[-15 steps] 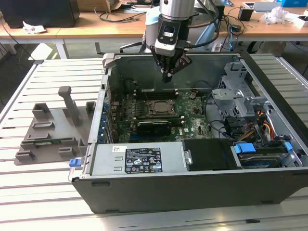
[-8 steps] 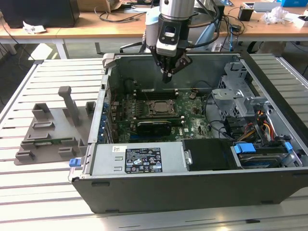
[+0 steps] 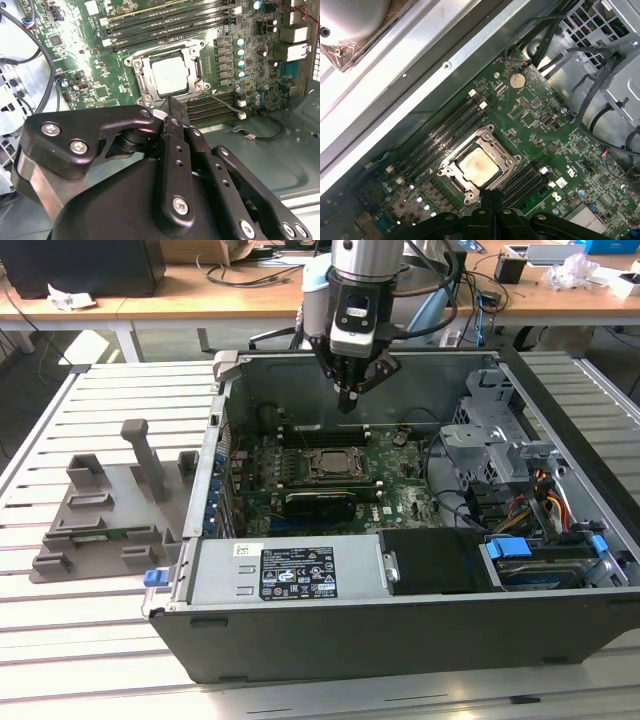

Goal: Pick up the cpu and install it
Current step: 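Install the first cpu locking lever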

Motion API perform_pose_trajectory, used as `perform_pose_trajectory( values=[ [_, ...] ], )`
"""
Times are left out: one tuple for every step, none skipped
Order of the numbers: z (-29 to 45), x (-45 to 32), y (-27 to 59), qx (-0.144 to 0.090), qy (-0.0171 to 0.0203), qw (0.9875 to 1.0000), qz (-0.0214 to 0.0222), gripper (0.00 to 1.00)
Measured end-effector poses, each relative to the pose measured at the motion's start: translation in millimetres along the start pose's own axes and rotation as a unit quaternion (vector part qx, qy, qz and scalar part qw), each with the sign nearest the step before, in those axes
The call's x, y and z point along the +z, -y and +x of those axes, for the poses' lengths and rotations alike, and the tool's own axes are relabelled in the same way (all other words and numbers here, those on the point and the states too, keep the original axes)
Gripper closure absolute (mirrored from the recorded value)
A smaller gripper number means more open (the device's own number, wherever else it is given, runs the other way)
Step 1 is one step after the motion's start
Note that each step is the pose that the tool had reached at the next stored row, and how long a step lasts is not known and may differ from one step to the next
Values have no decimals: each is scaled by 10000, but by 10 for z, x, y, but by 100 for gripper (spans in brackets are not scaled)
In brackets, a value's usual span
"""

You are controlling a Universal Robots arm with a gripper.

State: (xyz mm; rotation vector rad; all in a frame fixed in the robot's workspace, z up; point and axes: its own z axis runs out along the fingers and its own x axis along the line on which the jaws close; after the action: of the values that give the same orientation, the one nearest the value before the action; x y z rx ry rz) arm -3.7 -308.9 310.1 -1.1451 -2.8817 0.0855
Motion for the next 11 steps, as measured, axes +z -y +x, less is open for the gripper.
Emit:
perform_pose_trajectory(
  values=[
    [0,0,0,-43,3,10000,1,89],
    [0,0,0,-92,6,10000,2,89],
    [0,0,0,-126,8,9999,3,89],
    [0,0,0,-165,11,9999,3,89],
    [0,0,0,-200,13,9998,4,89],
    [0,0,0,-246,16,9997,4,89],
    [0,0,0,-306,20,9995,5,89],
    [0,0,0,-338,22,9994,6,89],
    [0,0,0,-364,24,9993,6,89],
    [0,0,0,-385,25,9993,7,89],
    [0,0,0,-419,28,9991,7,89]
  ],
)
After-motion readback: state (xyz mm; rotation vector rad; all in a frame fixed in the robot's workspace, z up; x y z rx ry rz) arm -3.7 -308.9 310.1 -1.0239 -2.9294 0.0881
